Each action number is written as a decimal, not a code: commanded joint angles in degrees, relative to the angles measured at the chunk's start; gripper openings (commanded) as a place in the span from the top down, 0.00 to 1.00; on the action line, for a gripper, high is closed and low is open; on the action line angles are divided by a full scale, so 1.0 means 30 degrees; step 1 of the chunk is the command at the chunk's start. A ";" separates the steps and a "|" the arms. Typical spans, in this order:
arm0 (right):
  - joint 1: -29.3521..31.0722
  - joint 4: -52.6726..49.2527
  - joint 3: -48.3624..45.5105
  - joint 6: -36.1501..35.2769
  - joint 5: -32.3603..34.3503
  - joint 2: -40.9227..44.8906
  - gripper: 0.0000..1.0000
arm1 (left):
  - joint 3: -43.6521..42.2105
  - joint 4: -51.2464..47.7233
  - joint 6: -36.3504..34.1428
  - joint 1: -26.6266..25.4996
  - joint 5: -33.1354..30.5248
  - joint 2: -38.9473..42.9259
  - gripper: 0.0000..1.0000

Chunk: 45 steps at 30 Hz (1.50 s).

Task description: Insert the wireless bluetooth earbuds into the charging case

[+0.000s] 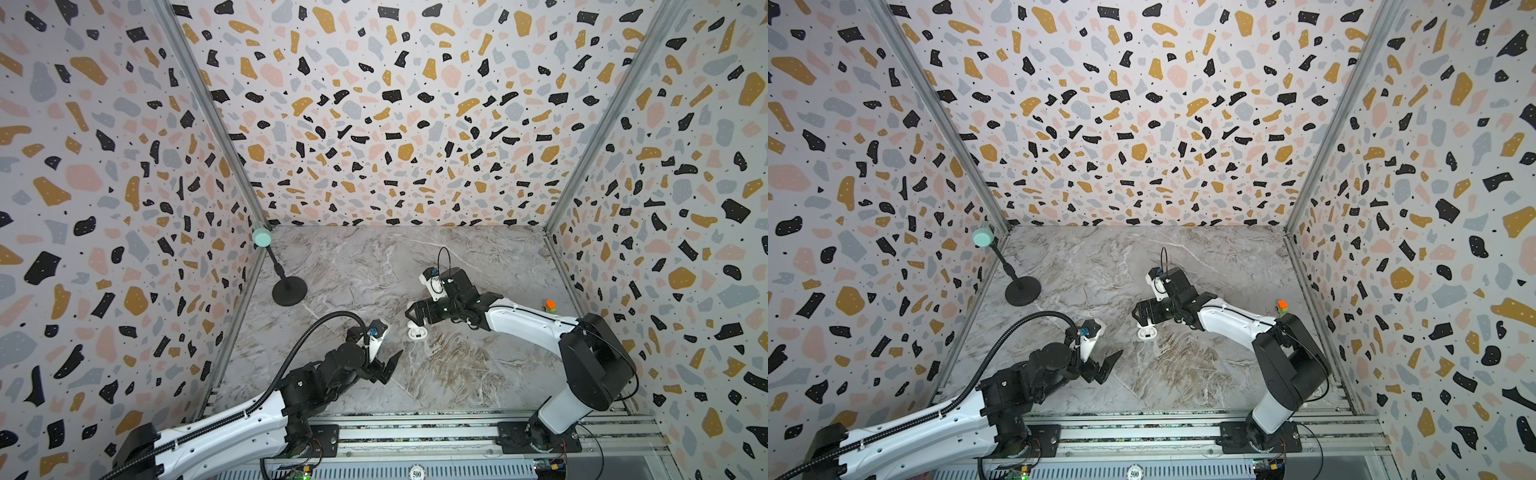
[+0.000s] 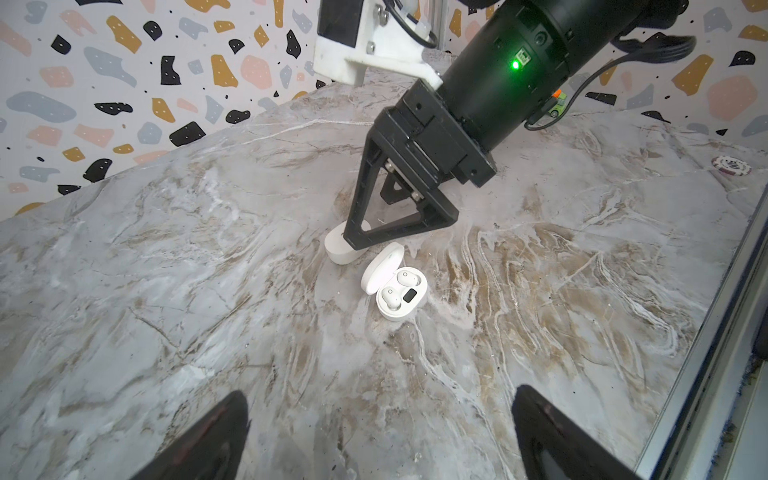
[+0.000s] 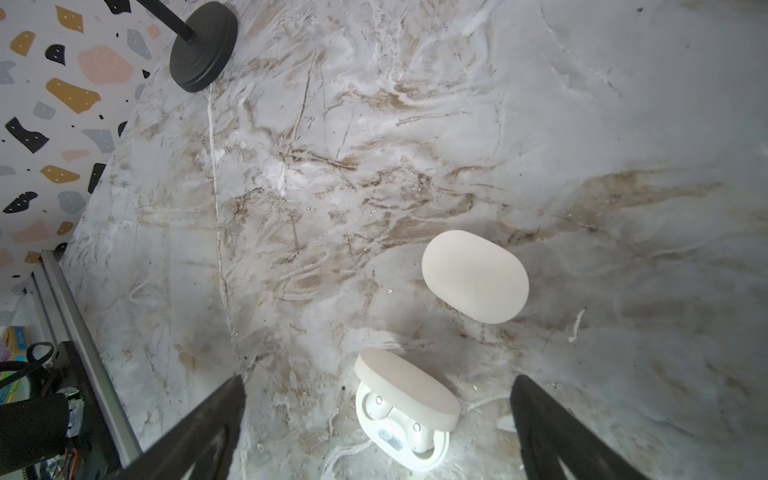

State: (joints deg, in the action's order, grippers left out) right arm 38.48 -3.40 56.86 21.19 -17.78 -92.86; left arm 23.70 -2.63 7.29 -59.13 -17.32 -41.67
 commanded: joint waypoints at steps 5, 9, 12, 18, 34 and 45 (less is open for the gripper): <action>-0.0089 -0.0468 0.1076 -0.0624 -0.0288 -0.0599 0.05 | -0.0276 0.0858 -0.0634 0.0082 -0.1402 0.0621 0.00; -0.0109 -0.0562 0.1359 -0.0622 -0.0545 -0.1073 0.10 | -0.0533 0.1055 -0.0896 0.0082 -0.1932 0.1220 0.00; -0.0100 -0.0552 0.1451 -0.0564 -0.0663 -0.1329 0.11 | -0.0549 0.1063 -0.0991 0.0082 -0.2285 0.1339 0.00; -0.0059 -0.0452 0.1437 -0.0399 -0.1016 -0.1632 0.13 | -0.0518 0.1056 -0.1024 0.0082 -0.2423 0.1157 0.00; 0.0007 -0.0071 0.1012 0.0165 -0.1410 -0.1911 0.14 | -0.0518 0.1057 -0.1097 0.0082 -0.2303 0.1148 0.00; 0.0187 -0.0078 0.0632 0.0181 -0.1469 -0.1637 0.15 | -0.0518 0.1058 -0.1111 0.0082 -0.2238 0.1131 0.00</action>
State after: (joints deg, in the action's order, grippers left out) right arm 38.65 -3.79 59.35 21.56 -21.50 -98.74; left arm 22.52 -2.00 4.86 -59.13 -23.46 -38.37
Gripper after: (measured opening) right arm 0.853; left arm 0.996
